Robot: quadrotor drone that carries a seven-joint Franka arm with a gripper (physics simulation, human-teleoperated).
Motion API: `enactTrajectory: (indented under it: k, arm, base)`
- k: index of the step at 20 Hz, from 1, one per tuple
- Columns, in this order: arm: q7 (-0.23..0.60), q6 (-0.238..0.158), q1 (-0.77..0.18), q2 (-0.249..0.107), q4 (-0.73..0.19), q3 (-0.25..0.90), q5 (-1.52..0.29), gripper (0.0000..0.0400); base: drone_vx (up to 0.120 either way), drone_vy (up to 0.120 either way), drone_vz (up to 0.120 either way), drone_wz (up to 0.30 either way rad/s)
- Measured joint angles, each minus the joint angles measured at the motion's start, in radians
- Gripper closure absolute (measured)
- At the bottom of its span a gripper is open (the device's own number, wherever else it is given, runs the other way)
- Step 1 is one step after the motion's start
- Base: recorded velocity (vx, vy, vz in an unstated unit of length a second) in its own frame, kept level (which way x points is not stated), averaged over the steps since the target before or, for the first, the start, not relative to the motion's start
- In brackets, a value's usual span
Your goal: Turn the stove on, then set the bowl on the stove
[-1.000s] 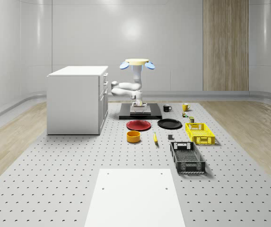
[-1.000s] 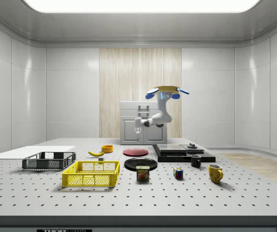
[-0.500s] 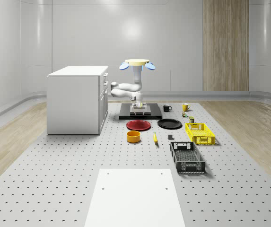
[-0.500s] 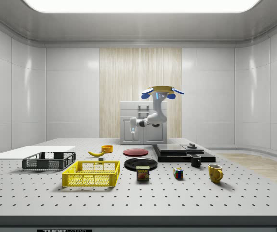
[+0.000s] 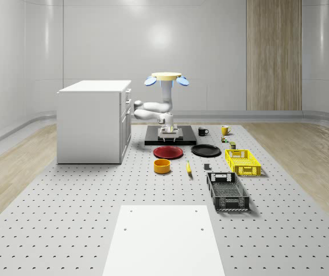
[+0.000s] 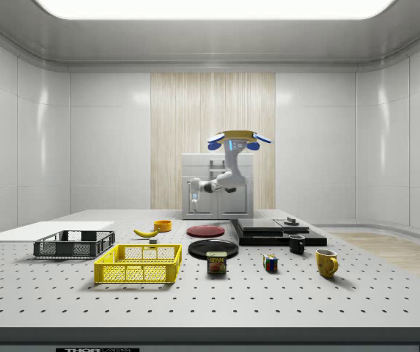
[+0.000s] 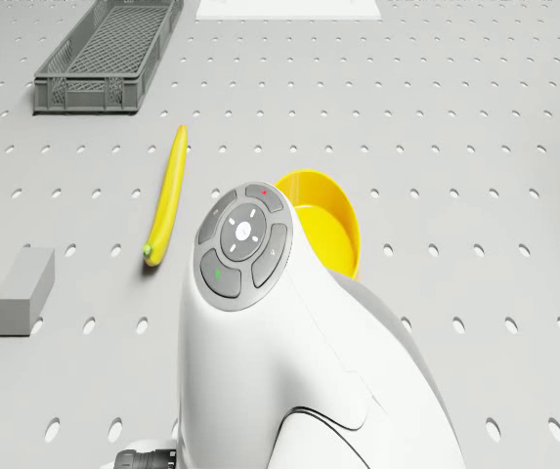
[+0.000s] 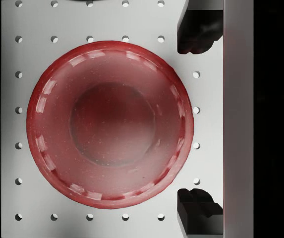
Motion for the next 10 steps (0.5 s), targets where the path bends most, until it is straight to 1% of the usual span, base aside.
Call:
enactTrajectory:
  k: [10]
  arm:
    - [0.001,0.003,-0.001,-0.004,0.0,0.001,0.001,0.0]
  base:
    - [0.12,0.0,0.0,0.0]
